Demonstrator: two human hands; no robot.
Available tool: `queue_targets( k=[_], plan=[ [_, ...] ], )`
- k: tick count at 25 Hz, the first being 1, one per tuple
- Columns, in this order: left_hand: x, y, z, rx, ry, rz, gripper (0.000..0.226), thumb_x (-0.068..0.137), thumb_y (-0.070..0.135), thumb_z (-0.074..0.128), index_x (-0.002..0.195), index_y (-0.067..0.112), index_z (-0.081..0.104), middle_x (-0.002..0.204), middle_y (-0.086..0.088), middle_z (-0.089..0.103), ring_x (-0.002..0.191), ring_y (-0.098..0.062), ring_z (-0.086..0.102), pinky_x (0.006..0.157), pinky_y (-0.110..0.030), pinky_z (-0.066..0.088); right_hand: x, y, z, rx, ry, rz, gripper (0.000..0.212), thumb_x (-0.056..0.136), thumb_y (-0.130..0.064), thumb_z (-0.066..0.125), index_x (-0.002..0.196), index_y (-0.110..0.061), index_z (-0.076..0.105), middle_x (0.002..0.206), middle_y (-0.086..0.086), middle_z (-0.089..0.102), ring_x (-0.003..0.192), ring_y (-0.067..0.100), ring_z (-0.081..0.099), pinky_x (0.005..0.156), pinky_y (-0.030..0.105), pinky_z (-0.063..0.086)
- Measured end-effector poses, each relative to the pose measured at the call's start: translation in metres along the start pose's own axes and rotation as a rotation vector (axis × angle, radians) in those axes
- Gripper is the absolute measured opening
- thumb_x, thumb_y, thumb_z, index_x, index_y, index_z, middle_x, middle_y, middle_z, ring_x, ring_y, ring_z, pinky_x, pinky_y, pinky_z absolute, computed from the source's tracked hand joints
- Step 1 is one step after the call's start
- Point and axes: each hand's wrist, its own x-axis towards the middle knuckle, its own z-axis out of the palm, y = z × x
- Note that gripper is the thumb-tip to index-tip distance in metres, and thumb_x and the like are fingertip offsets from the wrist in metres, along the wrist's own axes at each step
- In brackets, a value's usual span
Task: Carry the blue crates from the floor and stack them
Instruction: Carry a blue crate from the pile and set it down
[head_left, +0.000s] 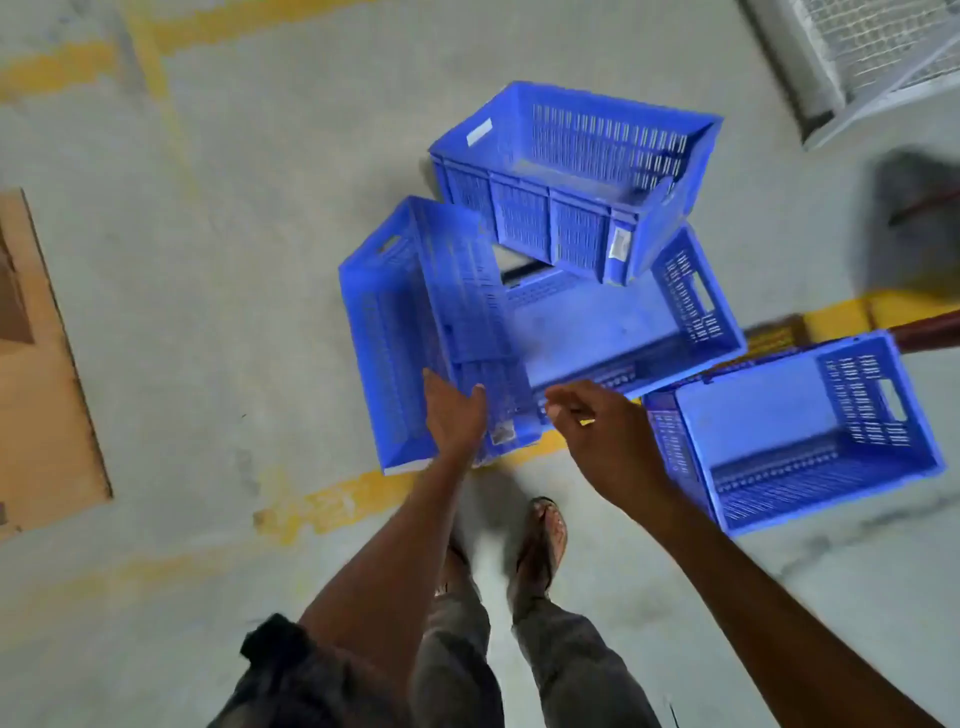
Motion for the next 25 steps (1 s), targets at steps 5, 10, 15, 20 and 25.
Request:
queue_targets(
  k=[5, 10, 15, 20, 25],
  plan=[
    [0.067, -0.034, 0.038, 0.124, -0.058, -0.028, 0.054, 0.092, 0.027, 0.061, 0.140, 0.011, 0.043, 0.127, -0.014, 0.064, 0.114, -0.038, 0.063, 0.087, -0.042, 0.050, 0.015, 0.031, 0.050, 0.036, -0.039, 0.113, 0.013, 0.094, -0.024, 0.065, 0.104, -0.029, 0.071, 0.095, -0.019, 0.072, 0.089, -0.008, 0.065, 0.077, 0.011, 0.048],
    [0.055, -0.043, -0.020, 0.196, -0.012, 0.079, 0.035, 0.091, 0.032, 0.061, 0.113, 0.005, 0.055, 0.117, -0.017, 0.065, 0.108, -0.038, 0.062, 0.076, -0.037, 0.042, 0.009, -0.011, 0.062, -0.005, -0.079, 0.064, 0.015, 0.094, -0.023, 0.063, 0.106, -0.027, 0.072, 0.096, -0.015, 0.073, 0.090, 0.000, 0.067, 0.085, 0.023, 0.055],
    [-0.028, -0.029, -0.194, 0.213, -0.046, 0.300, 0.036, 0.067, 0.041, 0.060, 0.085, 0.010, 0.063, 0.080, -0.010, 0.067, 0.080, -0.030, 0.066, 0.065, -0.036, 0.044, -0.003, -0.134, 0.068, -0.282, -0.234, -0.225, 0.058, 0.077, -0.005, 0.061, 0.131, -0.028, 0.059, 0.139, -0.003, 0.056, 0.127, 0.019, 0.051, 0.103, 0.039, 0.047],
    [-0.166, -0.053, -0.379, 0.336, -0.244, 0.547, 0.038, 0.067, 0.037, 0.067, 0.099, 0.018, 0.071, 0.082, 0.002, 0.073, 0.080, -0.018, 0.071, 0.072, -0.040, 0.056, -0.026, -0.252, 0.068, -0.994, -0.550, -0.737, 0.105, 0.060, -0.041, 0.076, 0.153, -0.031, 0.029, 0.160, 0.003, 0.026, 0.149, 0.028, 0.019, 0.116, 0.054, 0.016],
    [-0.286, -0.095, -0.536, 0.141, -0.165, 0.338, 0.041, 0.073, 0.009, 0.083, 0.111, 0.021, 0.072, 0.101, 0.010, 0.076, 0.098, -0.008, 0.070, 0.091, -0.031, 0.054, -0.108, -0.344, 0.072, -0.999, -0.913, -0.827, 0.050, 0.072, -0.065, 0.075, 0.076, -0.017, 0.061, 0.083, 0.004, 0.068, 0.089, 0.028, 0.065, 0.068, 0.032, 0.039]
  ],
)
